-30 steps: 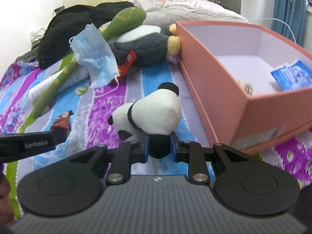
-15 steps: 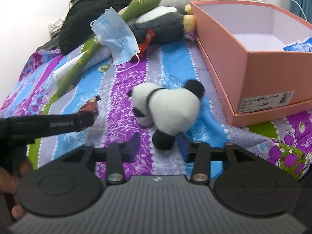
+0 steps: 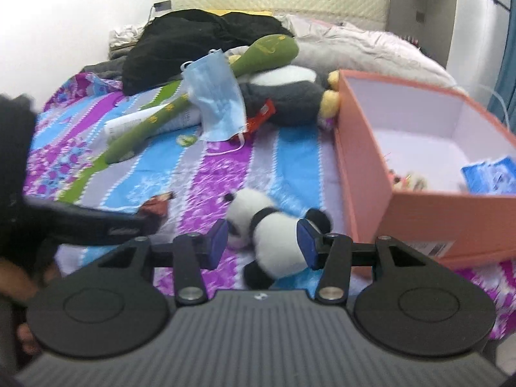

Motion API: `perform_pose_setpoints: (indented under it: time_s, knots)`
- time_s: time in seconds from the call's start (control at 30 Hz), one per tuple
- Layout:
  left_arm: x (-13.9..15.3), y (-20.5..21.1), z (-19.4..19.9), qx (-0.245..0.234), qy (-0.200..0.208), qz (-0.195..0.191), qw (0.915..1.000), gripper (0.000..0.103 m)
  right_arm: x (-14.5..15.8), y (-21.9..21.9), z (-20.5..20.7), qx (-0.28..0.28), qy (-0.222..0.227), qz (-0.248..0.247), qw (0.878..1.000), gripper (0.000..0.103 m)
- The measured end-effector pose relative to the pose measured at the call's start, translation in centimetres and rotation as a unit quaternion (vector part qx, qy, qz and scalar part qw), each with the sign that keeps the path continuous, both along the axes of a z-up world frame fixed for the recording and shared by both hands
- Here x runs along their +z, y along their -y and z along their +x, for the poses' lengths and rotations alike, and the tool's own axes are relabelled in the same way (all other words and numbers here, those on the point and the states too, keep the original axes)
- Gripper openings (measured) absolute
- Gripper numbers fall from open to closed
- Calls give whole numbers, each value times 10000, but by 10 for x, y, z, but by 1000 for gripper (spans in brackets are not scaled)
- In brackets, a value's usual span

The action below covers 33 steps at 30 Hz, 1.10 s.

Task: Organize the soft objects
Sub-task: 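Lift and carry the wrapper and panda plush over the orange box with both tools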

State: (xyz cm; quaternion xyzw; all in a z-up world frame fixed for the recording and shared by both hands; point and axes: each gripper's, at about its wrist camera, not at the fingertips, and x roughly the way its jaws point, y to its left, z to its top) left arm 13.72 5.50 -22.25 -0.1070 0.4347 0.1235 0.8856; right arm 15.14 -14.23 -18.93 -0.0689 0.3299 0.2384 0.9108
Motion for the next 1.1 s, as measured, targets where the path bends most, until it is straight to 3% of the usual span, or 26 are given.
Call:
perform_pose_setpoints:
  time_s: [0.3,0.67,0.8,0.87,1.1]
  knots:
    - [2,2,1,-35,8,-5,10000,30,-12,-24,27,1025,29,-1022,9895,50]
    - [7,2,3,-58,18,119,9999,30,-34,-38,47,1590,-336,-1460,9758,52]
    - [10,2,3,-59,27,153,9999,30,-37,-34,52,1451,-387,-1356,9793,50]
    - [12,3,3,-60,39,167,9998,30,-37,-32,53,1334,-394,-1285,9819,43]
    - [27,7,2,-85,170,164,9997,30,-24,-21,47,878,-365,-908,9913,42]
